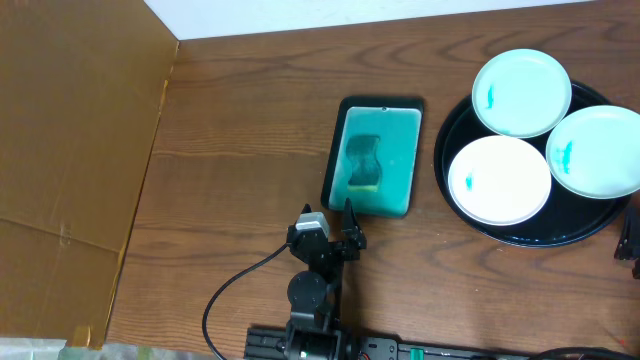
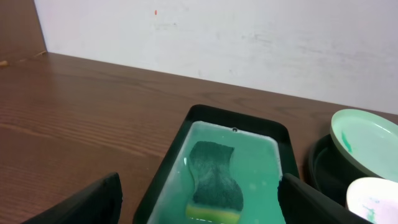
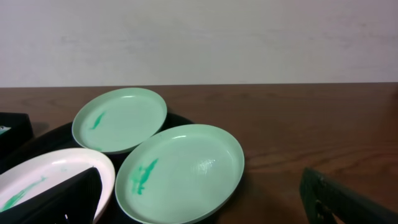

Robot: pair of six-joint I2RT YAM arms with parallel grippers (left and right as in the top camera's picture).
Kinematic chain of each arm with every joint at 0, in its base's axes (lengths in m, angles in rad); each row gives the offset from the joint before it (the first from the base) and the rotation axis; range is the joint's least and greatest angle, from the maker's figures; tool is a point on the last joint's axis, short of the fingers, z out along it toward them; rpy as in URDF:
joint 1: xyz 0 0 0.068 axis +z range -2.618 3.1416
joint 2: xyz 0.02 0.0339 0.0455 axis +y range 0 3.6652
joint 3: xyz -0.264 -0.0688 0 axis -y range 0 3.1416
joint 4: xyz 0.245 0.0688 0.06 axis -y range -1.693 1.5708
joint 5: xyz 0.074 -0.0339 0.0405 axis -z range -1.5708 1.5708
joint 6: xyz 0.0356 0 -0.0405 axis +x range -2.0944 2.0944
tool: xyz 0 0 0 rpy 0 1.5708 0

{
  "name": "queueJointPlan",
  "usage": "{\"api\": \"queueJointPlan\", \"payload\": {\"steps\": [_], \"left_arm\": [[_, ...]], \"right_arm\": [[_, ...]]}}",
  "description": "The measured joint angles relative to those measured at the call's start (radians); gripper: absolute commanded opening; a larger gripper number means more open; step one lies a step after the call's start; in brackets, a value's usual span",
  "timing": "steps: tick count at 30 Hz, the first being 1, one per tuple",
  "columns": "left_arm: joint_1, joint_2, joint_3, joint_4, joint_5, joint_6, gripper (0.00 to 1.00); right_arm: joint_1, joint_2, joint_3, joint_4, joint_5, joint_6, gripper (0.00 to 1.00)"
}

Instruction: Clean dirty plates on tray and stack at the side

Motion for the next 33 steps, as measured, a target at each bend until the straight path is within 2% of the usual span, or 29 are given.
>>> {"api": "queueJointPlan", "payload": {"steps": [21,24,33], "left_arm": [[0.0,0.0,-0.002,0.01,0.0,0.0,0.8],[0.0,0.0,-0.019,0.059,0.019,0.0,0.8],[0.0,0.0,-0.031,0.414,0.122,0.038,0.8]], "right_arm": [[0.0,0.0,0.0,0.0,0.0,0.0,0.99],[0.0,0.0,0.0,0.0,0.0,0.0,0.99],[0.0,0.0,0.0,0.0,0.0,0.0,0.99]]}}
